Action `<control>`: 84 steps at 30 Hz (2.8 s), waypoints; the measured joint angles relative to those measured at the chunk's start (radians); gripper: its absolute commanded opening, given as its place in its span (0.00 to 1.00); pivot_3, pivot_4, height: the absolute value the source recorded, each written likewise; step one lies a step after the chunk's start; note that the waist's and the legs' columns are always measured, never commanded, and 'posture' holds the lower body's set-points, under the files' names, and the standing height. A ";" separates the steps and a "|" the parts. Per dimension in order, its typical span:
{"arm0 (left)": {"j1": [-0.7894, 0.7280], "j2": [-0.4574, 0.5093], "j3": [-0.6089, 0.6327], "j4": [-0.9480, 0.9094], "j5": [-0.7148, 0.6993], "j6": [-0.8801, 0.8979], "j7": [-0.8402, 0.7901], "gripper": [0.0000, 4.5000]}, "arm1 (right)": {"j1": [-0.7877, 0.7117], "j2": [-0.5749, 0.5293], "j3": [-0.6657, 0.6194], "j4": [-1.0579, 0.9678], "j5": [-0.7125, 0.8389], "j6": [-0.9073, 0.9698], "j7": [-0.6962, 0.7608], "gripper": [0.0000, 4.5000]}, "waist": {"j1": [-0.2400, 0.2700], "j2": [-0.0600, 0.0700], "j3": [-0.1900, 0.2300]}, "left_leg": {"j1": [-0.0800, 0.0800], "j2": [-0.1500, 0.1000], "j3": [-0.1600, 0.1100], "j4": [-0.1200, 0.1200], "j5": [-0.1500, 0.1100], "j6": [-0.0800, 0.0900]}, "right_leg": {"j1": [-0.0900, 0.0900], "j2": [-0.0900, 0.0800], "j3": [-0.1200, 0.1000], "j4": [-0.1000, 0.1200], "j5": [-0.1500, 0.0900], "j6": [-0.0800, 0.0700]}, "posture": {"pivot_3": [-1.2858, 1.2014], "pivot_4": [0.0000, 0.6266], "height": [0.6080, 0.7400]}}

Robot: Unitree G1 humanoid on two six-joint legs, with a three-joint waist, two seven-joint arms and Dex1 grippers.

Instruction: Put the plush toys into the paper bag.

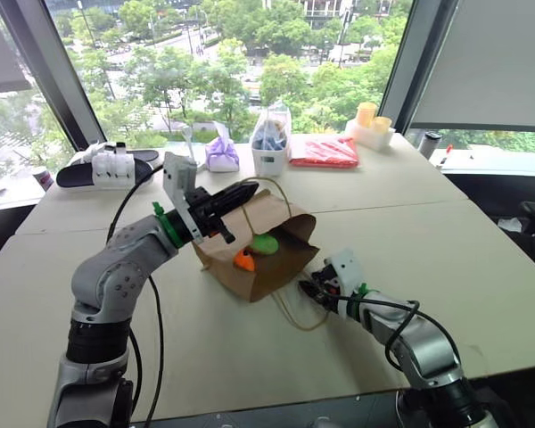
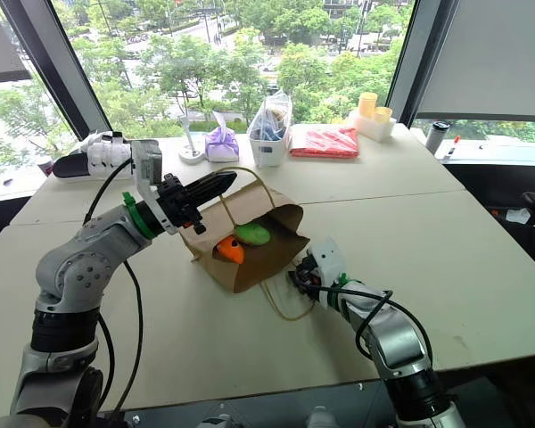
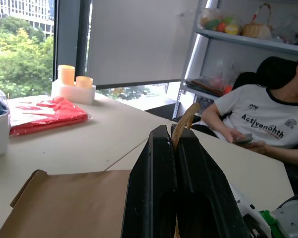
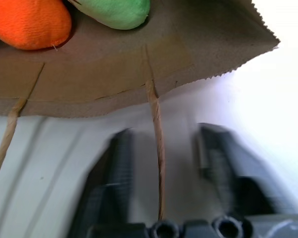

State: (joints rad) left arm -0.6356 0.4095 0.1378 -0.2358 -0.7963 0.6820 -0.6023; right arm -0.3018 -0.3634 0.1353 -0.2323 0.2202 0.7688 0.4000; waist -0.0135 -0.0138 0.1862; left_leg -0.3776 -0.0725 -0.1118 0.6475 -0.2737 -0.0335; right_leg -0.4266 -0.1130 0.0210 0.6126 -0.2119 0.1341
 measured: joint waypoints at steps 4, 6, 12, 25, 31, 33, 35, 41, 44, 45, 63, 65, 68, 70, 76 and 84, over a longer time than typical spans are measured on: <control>0.000 0.000 0.001 0.000 0.000 -0.003 0.004 0.00 | -0.002 -0.001 -0.031 -0.014 0.039 0.047 0.021 0.00 | 0.001 0.000 0.000 | 0.000 0.000 0.000 0.000 0.000 0.000 | 0.000 0.000 0.000 0.000 0.000 0.000 | 0.52 0.24 1.00; -0.002 -0.002 0.001 0.002 0.001 -0.011 0.008 0.00 | -0.010 -0.002 -0.062 -0.046 0.077 0.090 0.030 0.00 | 0.001 0.000 0.000 | 0.000 0.000 -0.001 0.000 0.000 0.000 | 0.000 0.000 0.000 0.000 0.000 0.000 | 0.52 0.24 1.00; -0.098 -0.009 0.015 0.080 0.011 -0.045 0.023 0.00 | -0.202 -0.009 -0.247 -0.147 0.223 0.225 0.025 0.00 | 0.001 0.000 0.000 | 0.000 0.000 -0.001 0.001 0.000 0.000 | 0.000 0.000 0.000 0.000 0.000 0.000 | 0.52 0.24 1.00; -0.190 -0.095 0.006 0.257 0.128 -0.106 0.086 0.00 | -0.404 -0.063 -0.353 -0.036 0.338 0.303 0.017 0.00 | 0.001 0.000 0.000 | -0.004 -0.001 0.001 0.001 0.000 0.000 | -0.002 -0.001 -0.001 0.000 0.000 0.000 | 0.52 0.24 1.00; -0.147 -0.104 -0.009 0.281 0.173 -0.102 0.086 0.00 | -0.400 -0.065 -0.325 -0.003 0.330 0.271 0.014 0.00 | -0.005 0.000 0.000 | -0.005 0.000 0.001 0.000 0.000 0.000 | -0.005 0.000 -0.001 0.001 0.000 0.000 | 0.52 0.24 1.00; -0.135 -0.086 -0.012 0.281 0.181 -0.100 0.069 0.00 | -0.395 -0.065 -0.314 0.001 0.329 0.261 0.014 0.00 | -0.004 0.000 0.000 | -0.005 0.000 0.001 0.000 0.000 0.000 | -0.005 0.000 -0.001 0.001 0.000 0.000 | 0.52 0.24 1.00; -0.112 -0.069 -0.017 0.280 0.185 -0.089 0.049 0.19 | -0.383 -0.065 -0.306 0.001 0.329 0.251 0.015 0.13 | -0.002 0.000 0.000 | -0.006 0.000 0.001 0.001 0.000 0.000 | -0.005 0.000 -0.001 0.001 0.000 0.000 | 0.52 0.24 1.00; -0.102 -0.041 -0.016 0.263 0.174 -0.044 0.013 0.85 | -0.384 -0.082 -0.323 -0.016 0.363 0.254 0.024 0.78 | 0.001 0.000 0.000 | -0.009 -0.001 0.000 0.003 0.000 0.000 | -0.007 -0.001 -0.001 0.001 0.000 0.000 | 0.52 0.24 1.00; -0.087 -0.012 0.001 0.250 0.171 -0.030 -0.002 1.00 | -0.400 -0.107 -0.355 -0.030 0.383 0.260 0.022 0.99 | 0.000 0.000 0.000 | -0.009 -0.001 0.000 0.002 0.000 0.000 | -0.008 -0.001 -0.001 0.001 0.000 0.000 | 0.52 0.24 1.00; -0.073 -0.002 0.008 0.244 0.157 -0.015 -0.006 1.00 | -0.407 -0.117 -0.371 -0.040 0.395 0.268 0.017 0.99 | -0.002 0.000 0.000 | -0.009 -0.001 0.000 0.002 0.000 0.000 | -0.008 -0.001 -0.001 0.001 0.000 0.000 | 0.52 0.24 1.00; 0.077 0.114 0.054 0.179 -0.001 0.161 -0.228 1.00 | -0.146 -0.116 -0.603 -0.141 0.461 0.299 -0.182 0.94 | -0.009 0.001 0.000 | -0.010 0.000 0.000 0.002 0.000 0.000 | -0.010 -0.001 0.000 0.003 0.000 0.000 | 0.52 0.24 1.00; 0.084 0.138 0.034 0.148 -0.001 0.164 -0.249 1.00 | -0.108 -0.076 -0.549 -0.165 0.454 0.276 -0.186 0.81 | -0.011 0.001 0.000 | -0.008 0.001 0.000 0.001 0.000 0.000 | -0.009 0.000 0.000 0.003 0.000 0.000 | 0.52 0.24 1.00; 0.102 0.142 0.007 0.114 0.000 0.164 -0.273 1.00 | -0.077 -0.009 -0.448 -0.166 0.447 0.252 -0.188 0.49 | -0.006 0.002 0.000 | -0.009 0.000 0.000 0.002 0.000 0.000 | -0.009 -0.001 0.001 0.003 0.000 0.000 | 0.52 0.24 1.00; 0.119 0.145 -0.011 0.098 0.001 0.163 -0.283 1.00 | -0.087 0.003 -0.376 -0.163 0.419 0.226 -0.188 0.28 | -0.005 0.002 0.000 | -0.009 0.000 0.000 0.002 0.000 0.000 | -0.009 -0.001 0.001 0.003 0.000 0.000 | 0.52 0.24 1.00; 0.120 0.121 -0.059 0.084 0.043 0.132 -0.263 1.00 | -0.193 0.053 -0.220 -0.075 0.336 0.140 -0.176 0.07 | 0.000 0.002 0.000 | -0.009 0.000 0.000 0.002 0.000 0.000 | -0.008 -0.001 0.000 0.002 0.000 0.000 | 0.52 0.24 1.00; 0.106 -0.025 -0.157 0.144 0.204 -0.029 -0.164 1.00 | -0.222 0.064 -0.142 0.053 0.243 0.050 -0.133 0.07 | 0.000 0.002 0.000 | -0.009 -0.001 0.000 0.002 0.001 -0.001 | -0.008 -0.001 0.000 0.002 0.000 0.000 | 0.52 0.24 1.00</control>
State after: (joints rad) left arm -0.5292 0.3842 -0.0190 -0.0916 -0.5928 0.6533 -0.7667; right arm -0.5236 -0.2998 -0.0062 -0.1797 0.4630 0.8191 0.2671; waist -0.0136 -0.0122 0.1860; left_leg -0.3870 -0.0732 -0.1120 0.6498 -0.2731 -0.0341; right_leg -0.4350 -0.1137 0.0212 0.6143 -0.2115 0.1342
